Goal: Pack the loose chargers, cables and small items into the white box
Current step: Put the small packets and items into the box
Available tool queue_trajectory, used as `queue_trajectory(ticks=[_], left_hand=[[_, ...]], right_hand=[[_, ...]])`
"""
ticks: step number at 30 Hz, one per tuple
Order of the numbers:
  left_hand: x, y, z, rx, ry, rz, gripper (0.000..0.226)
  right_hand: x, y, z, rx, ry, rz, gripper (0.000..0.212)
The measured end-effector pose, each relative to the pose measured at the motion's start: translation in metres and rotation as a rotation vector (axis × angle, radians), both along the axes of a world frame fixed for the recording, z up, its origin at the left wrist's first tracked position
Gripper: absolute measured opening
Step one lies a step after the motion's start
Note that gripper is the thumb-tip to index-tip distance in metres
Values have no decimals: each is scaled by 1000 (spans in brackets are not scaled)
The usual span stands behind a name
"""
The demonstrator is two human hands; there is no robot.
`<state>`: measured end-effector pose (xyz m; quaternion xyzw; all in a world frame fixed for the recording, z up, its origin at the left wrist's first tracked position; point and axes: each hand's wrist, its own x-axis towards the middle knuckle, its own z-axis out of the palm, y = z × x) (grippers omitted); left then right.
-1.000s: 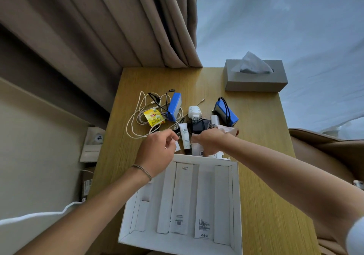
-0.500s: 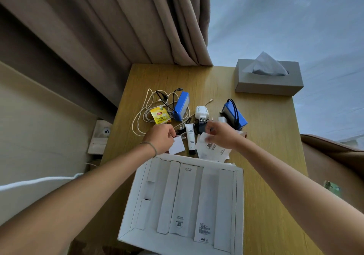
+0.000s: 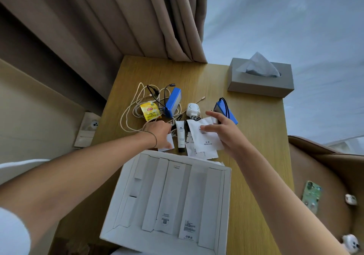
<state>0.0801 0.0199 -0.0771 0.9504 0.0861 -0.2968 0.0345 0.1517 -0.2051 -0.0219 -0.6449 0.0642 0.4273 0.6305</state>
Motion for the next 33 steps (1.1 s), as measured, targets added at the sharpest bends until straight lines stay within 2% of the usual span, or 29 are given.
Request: queue_trajectory(ticks=[3, 5, 8, 11, 16, 19, 22, 26, 29, 31, 33], left_hand=[[1, -6, -2, 94, 60, -108, 75], [3, -9, -4, 158, 58, -191, 81], [5, -14, -5, 197, 18, -294, 69], [4, -14, -2, 129, -9, -249, 56], [-2, 3, 8, -225, -90, 175, 42], [-5, 12, 22, -402, -242, 364, 41], [-12, 21, 41, -592, -408, 555, 37], [-28, 24, 67, -903, -507, 812, 39], [-43, 21, 85, -1104, -527, 896, 39], [-56, 20, 95, -1201, -518, 885, 41], [-69, 18, 105, -1261, -479, 841, 43]], right_hand=[[-5, 1, 3, 37, 36, -27, 70], [-9, 2, 7, 37, 46, -46, 71], [-18, 2, 13, 84, 68, -90, 71], [-30, -1, 20, 150, 70, -67, 52], [-56, -4, 28, 234, 77, -65, 34], [-72, -6, 33, 259, 61, -92, 31], [-87, -9, 37, 222, 34, -107, 32], [-109, -12, 35, 121, -16, -129, 33], [-127, -16, 27, 36, -57, -120, 28], [-140, -19, 18, -27, -86, -76, 26], [-154, -22, 9, -105, -120, -39, 34]])
